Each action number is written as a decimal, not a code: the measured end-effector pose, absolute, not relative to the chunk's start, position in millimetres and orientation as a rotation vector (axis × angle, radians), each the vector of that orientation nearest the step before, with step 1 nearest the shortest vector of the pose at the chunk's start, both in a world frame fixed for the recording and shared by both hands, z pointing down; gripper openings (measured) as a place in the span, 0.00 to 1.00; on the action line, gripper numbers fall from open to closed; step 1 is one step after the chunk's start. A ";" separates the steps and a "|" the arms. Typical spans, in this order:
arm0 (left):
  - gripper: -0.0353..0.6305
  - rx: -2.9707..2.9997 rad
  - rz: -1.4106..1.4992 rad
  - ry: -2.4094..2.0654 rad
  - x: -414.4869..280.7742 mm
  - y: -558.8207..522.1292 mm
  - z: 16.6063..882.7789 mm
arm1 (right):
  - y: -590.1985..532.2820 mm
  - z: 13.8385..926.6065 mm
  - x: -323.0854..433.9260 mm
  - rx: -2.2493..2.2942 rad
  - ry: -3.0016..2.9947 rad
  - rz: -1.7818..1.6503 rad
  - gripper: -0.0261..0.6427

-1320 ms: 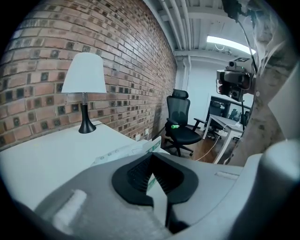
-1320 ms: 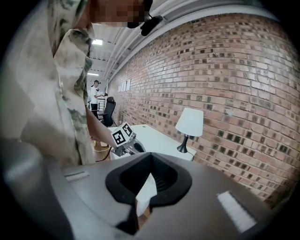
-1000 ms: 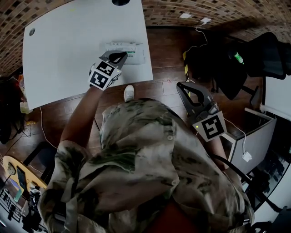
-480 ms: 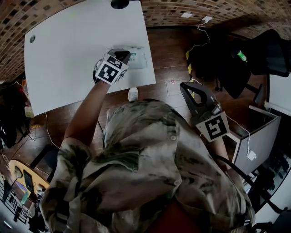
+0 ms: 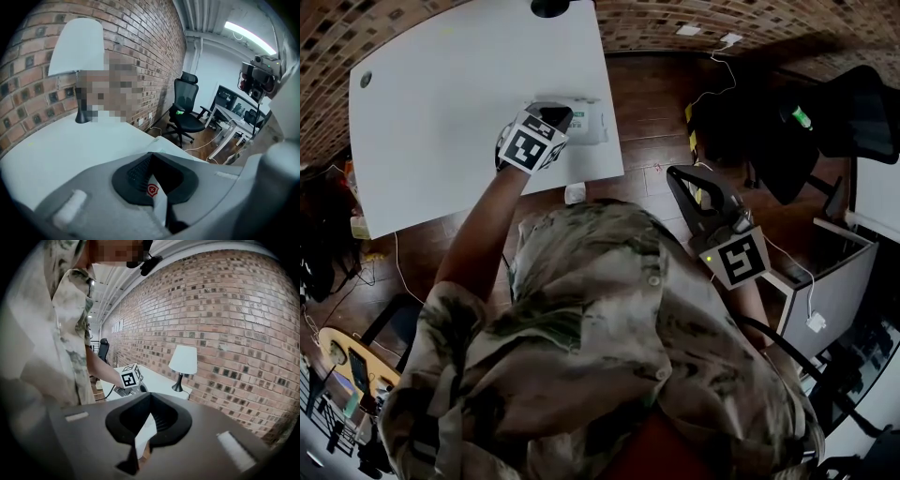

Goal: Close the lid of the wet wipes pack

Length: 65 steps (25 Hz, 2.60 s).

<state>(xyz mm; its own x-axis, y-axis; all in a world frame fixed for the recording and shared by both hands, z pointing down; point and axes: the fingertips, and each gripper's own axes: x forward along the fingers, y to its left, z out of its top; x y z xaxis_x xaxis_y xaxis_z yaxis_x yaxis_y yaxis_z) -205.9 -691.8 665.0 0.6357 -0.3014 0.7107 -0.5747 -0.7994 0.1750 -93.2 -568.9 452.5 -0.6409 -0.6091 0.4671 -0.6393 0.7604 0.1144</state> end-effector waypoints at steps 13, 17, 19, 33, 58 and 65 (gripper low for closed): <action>0.06 2.446 0.827 -0.800 -206.2 -686.3 642.4 | -555.2 445.4 -80.9 0.910 -2.538 0.039 0.05; 0.05 2.506 0.704 -0.892 -202.8 -669.1 603.4 | -539.9 439.5 -70.7 0.882 -2.579 -0.007 0.05; 0.06 2.524 0.644 -0.931 -198.6 -652.0 583.3 | -529.5 434.0 -63.6 0.865 -2.607 -0.030 0.05; 0.05 2.588 0.374 -1.070 -138.8 -447.3 459.3 | -429.1 436.3 -8.0 0.610 -2.761 -0.053 0.05; 0.05 2.728 0.226 -1.167 -179.1 -143.3 352.9 | -214.0 394.3 -85.0 0.447 -2.815 -0.124 0.05; 0.05 2.748 0.190 -1.108 -209.4 -52.2 355.2 | -113.9 383.8 -114.0 0.500 -2.780 -0.139 0.05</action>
<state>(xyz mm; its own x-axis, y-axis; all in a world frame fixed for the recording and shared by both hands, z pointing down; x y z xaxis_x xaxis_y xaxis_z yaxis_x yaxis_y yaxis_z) -209.4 -52.2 355.2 0.7154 -0.6746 0.1818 -0.6966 -0.7088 0.1113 -114.0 -113.9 383.8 -0.8901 -0.3546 0.2864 -0.3242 0.9342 0.1489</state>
